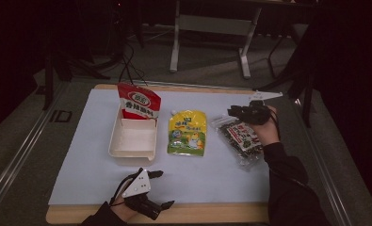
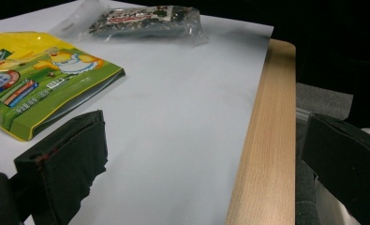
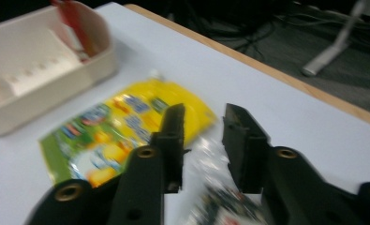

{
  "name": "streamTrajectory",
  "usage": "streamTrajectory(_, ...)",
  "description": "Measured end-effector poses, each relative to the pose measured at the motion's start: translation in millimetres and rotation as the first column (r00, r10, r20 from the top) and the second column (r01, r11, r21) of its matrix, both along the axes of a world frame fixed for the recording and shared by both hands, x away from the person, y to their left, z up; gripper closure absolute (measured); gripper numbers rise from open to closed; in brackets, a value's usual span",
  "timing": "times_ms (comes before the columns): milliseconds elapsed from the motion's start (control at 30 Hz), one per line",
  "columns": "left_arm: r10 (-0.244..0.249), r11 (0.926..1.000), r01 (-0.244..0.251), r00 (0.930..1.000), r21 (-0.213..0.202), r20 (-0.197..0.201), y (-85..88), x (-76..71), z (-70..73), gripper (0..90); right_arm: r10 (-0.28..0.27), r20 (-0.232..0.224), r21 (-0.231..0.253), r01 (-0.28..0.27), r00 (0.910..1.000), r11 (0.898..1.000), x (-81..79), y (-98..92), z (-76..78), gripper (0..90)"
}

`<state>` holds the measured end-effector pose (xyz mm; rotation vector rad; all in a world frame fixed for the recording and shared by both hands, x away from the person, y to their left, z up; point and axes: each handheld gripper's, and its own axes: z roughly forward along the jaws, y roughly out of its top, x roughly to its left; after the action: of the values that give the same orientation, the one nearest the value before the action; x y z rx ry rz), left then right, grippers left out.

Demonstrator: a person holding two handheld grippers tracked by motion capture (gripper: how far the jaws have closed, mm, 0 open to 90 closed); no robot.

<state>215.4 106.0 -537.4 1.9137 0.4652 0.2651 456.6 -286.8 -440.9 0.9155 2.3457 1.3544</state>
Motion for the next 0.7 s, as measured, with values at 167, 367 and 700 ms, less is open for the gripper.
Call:
streamTrajectory(167,-0.006,1.0000,0.006,0.9999,0.003,-0.009,-1.4,1.0,-1.4,2.1,-0.067,-0.055,-0.056,0.064,0.9962,0.996,3.8,-32.4,-18.6,89.1)
streamTrajectory(367,-0.014,0.9999,0.014,0.9998,0.004,-0.011,-2.4,1.1,-2.0,2.0,-0.161,-0.103,-0.048,0.157,0.9816,0.986,9.4,-66.0,-46.0,89.9)
streamTrajectory(700,-0.007,1.0000,0.007,0.9999,0.006,-0.012,-0.6,0.4,-2.2,2.0,-0.320,-0.132,-0.093,0.310,0.9380,0.946,22.6,-96.9,-74.3,90.0)
